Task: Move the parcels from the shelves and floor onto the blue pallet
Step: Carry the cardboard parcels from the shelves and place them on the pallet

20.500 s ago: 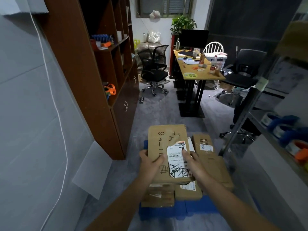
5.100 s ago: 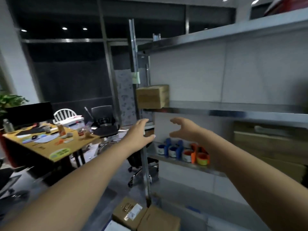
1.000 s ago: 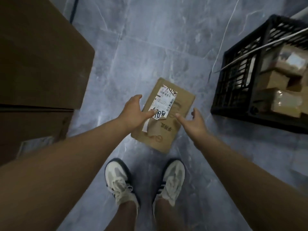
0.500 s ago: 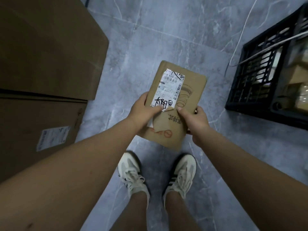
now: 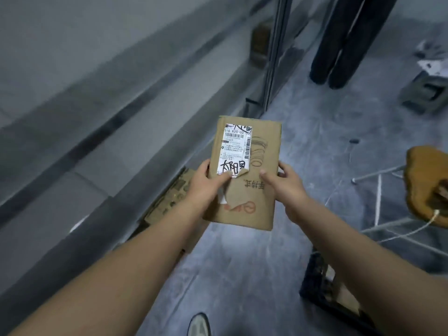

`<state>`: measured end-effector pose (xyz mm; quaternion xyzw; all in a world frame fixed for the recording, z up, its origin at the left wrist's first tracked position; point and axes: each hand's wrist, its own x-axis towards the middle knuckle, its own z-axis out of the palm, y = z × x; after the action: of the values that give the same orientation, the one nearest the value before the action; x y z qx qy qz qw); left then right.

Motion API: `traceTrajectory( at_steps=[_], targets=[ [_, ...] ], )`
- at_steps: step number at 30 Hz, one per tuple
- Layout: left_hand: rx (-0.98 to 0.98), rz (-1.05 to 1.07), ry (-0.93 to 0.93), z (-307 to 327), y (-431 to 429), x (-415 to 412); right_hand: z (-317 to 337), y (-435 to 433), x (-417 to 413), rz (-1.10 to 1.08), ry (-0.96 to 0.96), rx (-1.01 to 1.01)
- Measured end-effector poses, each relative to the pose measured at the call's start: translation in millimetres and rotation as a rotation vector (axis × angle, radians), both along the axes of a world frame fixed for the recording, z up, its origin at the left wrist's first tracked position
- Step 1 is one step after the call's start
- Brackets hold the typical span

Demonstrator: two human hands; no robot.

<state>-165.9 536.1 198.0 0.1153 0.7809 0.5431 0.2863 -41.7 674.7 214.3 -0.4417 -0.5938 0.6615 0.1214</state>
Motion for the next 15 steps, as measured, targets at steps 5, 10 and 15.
traceTrajectory(
  at_steps=[5, 10, 15],
  targets=[
    [0.129, 0.217, 0.179, 156, -78, 38, 150, -37, 4, 0.247, 0.188, 0.138],
    [0.188, 0.492, 0.25, 226, -214, 98, 210, -142, 10, 0.577, 0.256, 0.186],
    [0.197, 0.803, 0.353, 251, -350, 160, 248, -283, -1, 0.903, 0.313, 0.219]
  ],
)
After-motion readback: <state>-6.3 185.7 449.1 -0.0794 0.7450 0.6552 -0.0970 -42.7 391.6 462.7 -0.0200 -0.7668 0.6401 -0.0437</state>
